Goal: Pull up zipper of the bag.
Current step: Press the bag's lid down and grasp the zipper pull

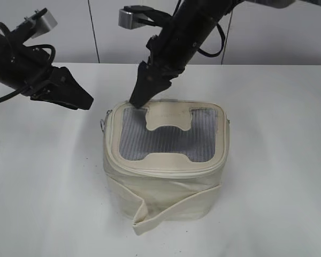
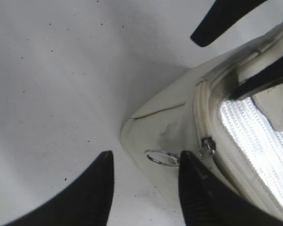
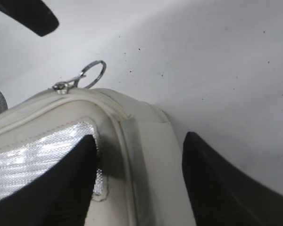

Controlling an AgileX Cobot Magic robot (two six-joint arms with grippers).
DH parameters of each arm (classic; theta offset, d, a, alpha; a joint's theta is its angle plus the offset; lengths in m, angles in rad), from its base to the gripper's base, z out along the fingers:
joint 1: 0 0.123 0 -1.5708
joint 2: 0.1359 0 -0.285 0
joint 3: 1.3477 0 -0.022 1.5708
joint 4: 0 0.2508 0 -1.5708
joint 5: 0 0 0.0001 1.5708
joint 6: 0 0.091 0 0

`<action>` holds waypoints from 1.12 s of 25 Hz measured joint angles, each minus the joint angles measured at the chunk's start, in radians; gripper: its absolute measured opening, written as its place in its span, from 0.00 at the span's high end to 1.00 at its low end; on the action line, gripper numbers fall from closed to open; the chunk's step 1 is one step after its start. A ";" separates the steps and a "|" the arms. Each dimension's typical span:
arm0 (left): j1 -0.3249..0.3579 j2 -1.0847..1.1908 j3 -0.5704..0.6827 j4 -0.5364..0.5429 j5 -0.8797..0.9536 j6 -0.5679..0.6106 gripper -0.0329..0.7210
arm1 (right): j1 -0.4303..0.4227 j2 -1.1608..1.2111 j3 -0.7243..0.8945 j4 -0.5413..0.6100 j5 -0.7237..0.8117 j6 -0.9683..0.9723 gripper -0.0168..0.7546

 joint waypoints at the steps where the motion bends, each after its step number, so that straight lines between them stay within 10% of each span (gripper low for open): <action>1: 0.000 0.001 0.000 0.000 0.000 0.000 0.49 | 0.000 0.011 0.000 0.004 0.000 -0.003 0.39; 7: 0.000 0.001 0.000 0.000 0.008 0.000 0.49 | 0.000 0.038 -0.002 0.030 0.005 -0.009 0.49; 13: 0.000 0.001 0.000 0.006 0.012 0.001 0.42 | 0.000 0.043 -0.003 0.045 0.017 -0.003 0.89; 28: -0.007 0.001 0.000 0.097 0.062 0.129 0.23 | 0.000 0.029 -0.002 0.022 0.017 0.006 0.89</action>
